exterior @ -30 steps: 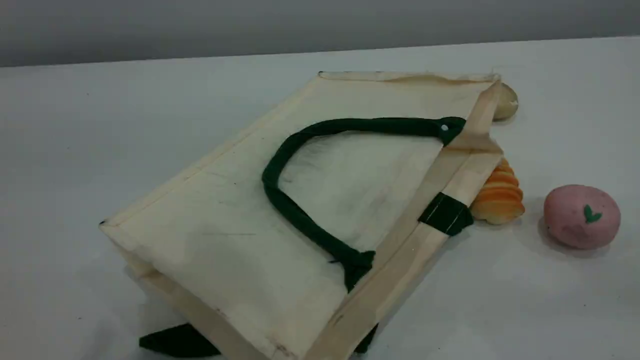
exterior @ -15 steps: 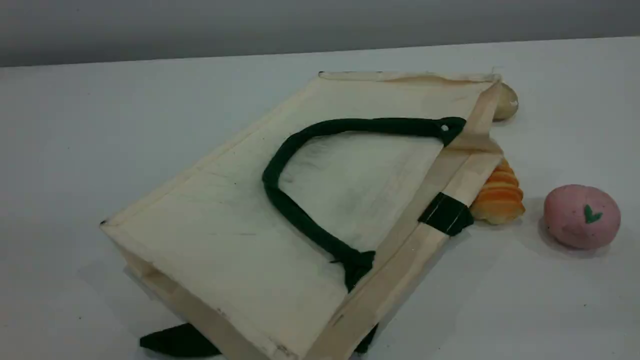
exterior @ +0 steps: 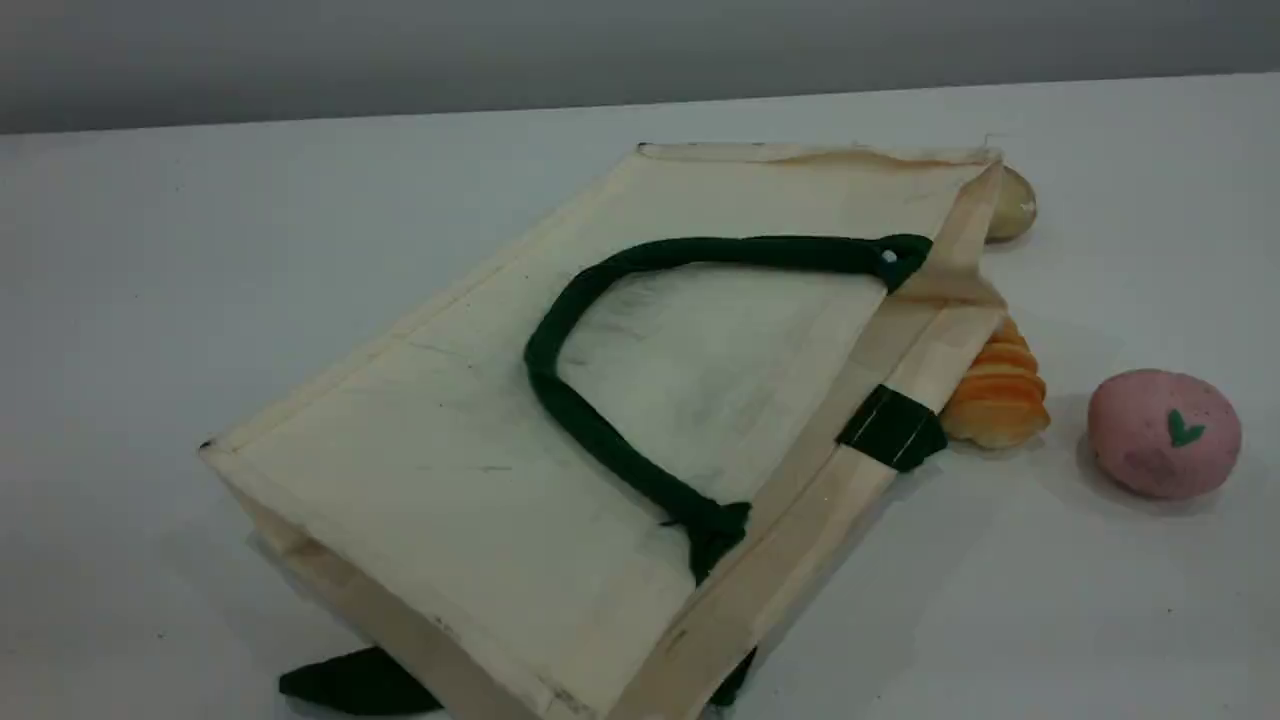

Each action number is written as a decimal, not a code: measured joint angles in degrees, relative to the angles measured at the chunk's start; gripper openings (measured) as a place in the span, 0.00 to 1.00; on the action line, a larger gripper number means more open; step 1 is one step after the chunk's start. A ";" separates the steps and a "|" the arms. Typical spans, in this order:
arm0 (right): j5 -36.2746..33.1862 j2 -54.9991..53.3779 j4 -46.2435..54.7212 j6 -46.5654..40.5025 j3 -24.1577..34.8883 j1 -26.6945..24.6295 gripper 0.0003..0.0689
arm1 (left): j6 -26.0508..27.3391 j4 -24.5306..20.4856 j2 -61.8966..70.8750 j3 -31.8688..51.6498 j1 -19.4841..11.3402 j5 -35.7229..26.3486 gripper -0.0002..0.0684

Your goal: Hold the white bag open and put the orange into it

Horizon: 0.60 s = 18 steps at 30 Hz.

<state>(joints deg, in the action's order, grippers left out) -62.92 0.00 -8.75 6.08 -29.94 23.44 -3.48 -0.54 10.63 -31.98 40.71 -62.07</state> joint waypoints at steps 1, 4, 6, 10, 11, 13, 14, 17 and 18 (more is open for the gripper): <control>0.00 0.00 0.00 0.00 0.00 0.00 0.05 | 0.09 0.00 0.00 0.00 0.00 0.30 0.00; -0.04 0.00 0.00 0.00 -0.05 0.00 0.05 | 0.20 0.05 0.00 0.32 0.00 2.23 0.00; -0.04 0.00 0.00 0.00 -0.05 0.00 0.06 | 0.31 0.54 0.02 1.38 0.00 4.01 0.00; -0.06 0.00 -0.06 0.00 -0.05 0.00 0.06 | 0.43 0.54 0.07 1.58 0.00 4.70 0.00; -0.06 0.00 -0.06 0.00 -0.05 0.00 0.07 | 0.43 0.54 0.07 1.58 0.00 4.64 0.00; -0.06 0.00 -0.12 0.00 -0.05 0.00 0.07 | 0.84 0.54 0.07 1.58 0.00 4.15 0.00; -0.06 0.00 -0.12 0.00 -0.05 -0.06 0.07 | 1.45 0.54 0.07 1.58 0.00 3.48 0.00; -0.11 0.00 -0.36 0.00 -0.05 -2.70 0.07 | 1.63 1.10 -0.20 3.09 0.00 0.36 0.00; -0.11 0.00 -0.36 0.00 -0.05 -4.45 0.07 | 1.78 1.05 -0.67 3.23 0.00 -0.54 0.00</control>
<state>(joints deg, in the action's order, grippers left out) -63.02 0.00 -9.12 6.08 -29.99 18.99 -1.70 0.51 9.96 -28.75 40.71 -62.60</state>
